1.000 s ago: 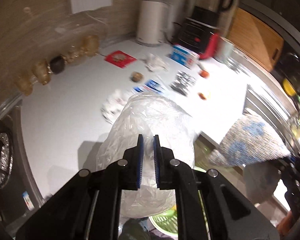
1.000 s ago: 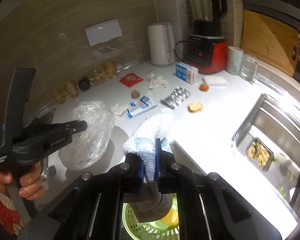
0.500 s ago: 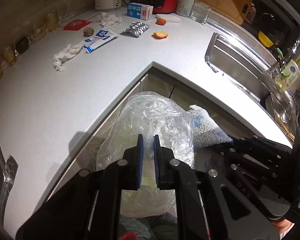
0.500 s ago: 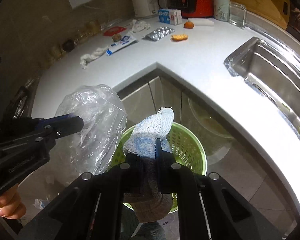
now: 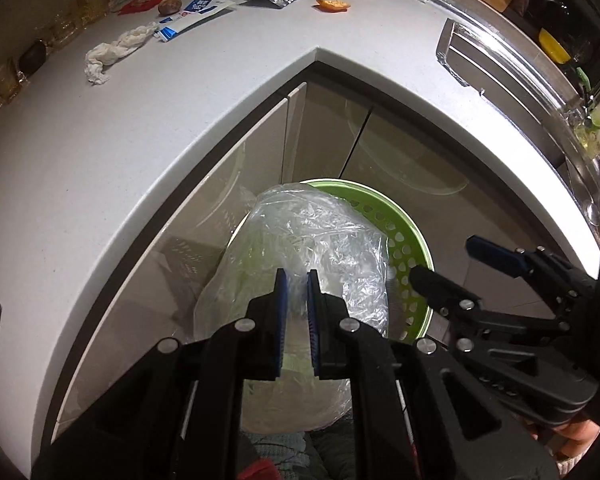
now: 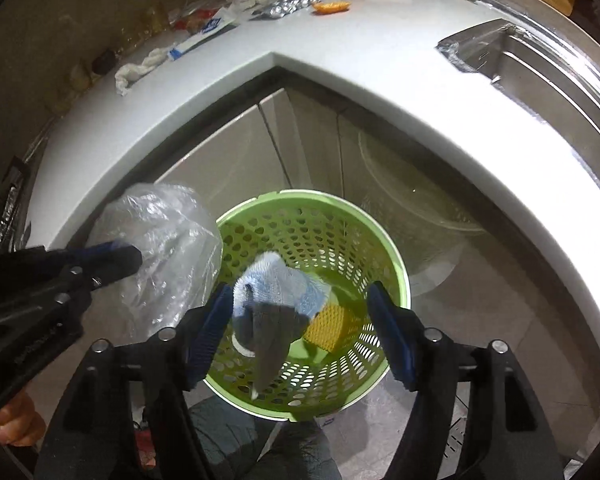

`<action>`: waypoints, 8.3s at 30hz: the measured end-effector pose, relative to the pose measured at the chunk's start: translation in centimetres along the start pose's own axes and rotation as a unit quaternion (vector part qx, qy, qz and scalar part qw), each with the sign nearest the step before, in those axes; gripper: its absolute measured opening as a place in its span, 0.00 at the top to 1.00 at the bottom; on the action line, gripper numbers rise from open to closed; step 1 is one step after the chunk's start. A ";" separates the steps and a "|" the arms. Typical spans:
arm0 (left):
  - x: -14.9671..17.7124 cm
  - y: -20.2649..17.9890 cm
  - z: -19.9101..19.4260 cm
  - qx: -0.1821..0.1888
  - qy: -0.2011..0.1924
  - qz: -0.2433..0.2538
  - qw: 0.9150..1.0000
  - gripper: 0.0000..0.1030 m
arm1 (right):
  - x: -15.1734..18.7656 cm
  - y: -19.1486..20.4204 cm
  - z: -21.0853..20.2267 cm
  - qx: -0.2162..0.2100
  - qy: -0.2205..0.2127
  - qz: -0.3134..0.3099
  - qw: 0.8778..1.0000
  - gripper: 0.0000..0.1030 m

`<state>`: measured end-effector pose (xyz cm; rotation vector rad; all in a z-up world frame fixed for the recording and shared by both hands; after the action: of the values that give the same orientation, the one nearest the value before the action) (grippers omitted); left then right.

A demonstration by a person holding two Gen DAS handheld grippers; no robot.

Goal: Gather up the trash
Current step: 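Release the plastic bag from the left tool and the cloth from the right tool into the basket, then grasp the white tissues with the left tool while the right tool grasps the alcohol wipe packet, then lift the tissues with the left tool while the right tool lifts the wipe packet, then drop the tissues from the left tool and the packet from the right tool into the basket, then move the left tool toward the brown round object and the right tool toward the foil blister pack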

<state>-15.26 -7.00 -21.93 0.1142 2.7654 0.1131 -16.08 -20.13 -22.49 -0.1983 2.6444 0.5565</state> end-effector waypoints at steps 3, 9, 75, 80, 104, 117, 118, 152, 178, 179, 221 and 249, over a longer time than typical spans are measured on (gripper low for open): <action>0.1 -1.2 0.6 0.006 0.007 0.013 1.000 0.89 | -1.1 -0.8 -2.3 0.003 -0.029 0.007 1.000 0.22; 0.9 -3.8 2.0 0.007 0.023 0.035 0.999 0.48 | -2.3 -2.1 -5.8 0.004 -0.067 0.016 0.998 0.17; -22.4 18.7 8.1 -0.067 -0.091 -0.110 0.988 0.78 | -33.6 9.3 16.5 -0.048 -0.017 -0.172 0.984 0.25; -22.1 19.1 7.9 -0.054 -0.091 -0.113 0.988 0.81 | -33.4 8.8 17.4 -0.058 -0.003 -0.151 0.987 0.31; -21.1 19.9 7.9 -0.037 -0.088 -0.126 0.987 0.81 | -33.9 9.7 17.2 -0.077 0.016 -0.159 0.984 0.64; -21.0 20.0 8.1 -0.028 -0.089 -0.125 0.988 0.81 | -34.9 10.4 18.4 -0.117 0.066 -0.217 0.967 0.88; -21.0 20.0 8.0 -0.029 -0.089 -0.126 0.988 0.81 | -34.8 10.5 18.1 -0.116 0.063 -0.218 0.967 0.91; -3.0 -1.1 -3.0 0.097 -0.077 0.047 0.991 0.84 | -5.6 0.1 -7.8 0.007 -0.062 -0.043 0.997 0.98; 0.1 -3.3 -2.0 0.064 -0.034 0.041 0.997 0.37 | -0.6 -1.0 -8.8 0.001 -0.056 -0.034 0.998 0.98; -0.1 -2.9 -2.7 0.061 -0.041 0.037 0.997 0.34 | -0.7 -0.9 -8.7 0.001 -0.057 -0.035 0.998 0.98; -16.6 13.2 -8.5 -0.030 -0.193 -0.102 0.975 0.08 | -19.0 7.1 -7.9 0.056 -0.181 -0.105 0.976 0.02; -31.0 14.2 12.2 -0.015 -0.116 -0.103 0.988 0.51 | -33.5 2.4 10.9 0.070 -0.118 0.049 0.989 0.02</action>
<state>18.95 4.96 -20.82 -0.1568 2.5230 0.0816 17.63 -11.79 -15.99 0.0394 2.4596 0.3958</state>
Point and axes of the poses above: each gripper's, at about its wrist camera, not at the fingertips, and z roughly the way its jaws point, y to its left, x to its underside, the point moved 3 cm from there along z, roughly the way its jaws point, and after that the axes turned 11 degrees about -x, right-handed, at the moved point
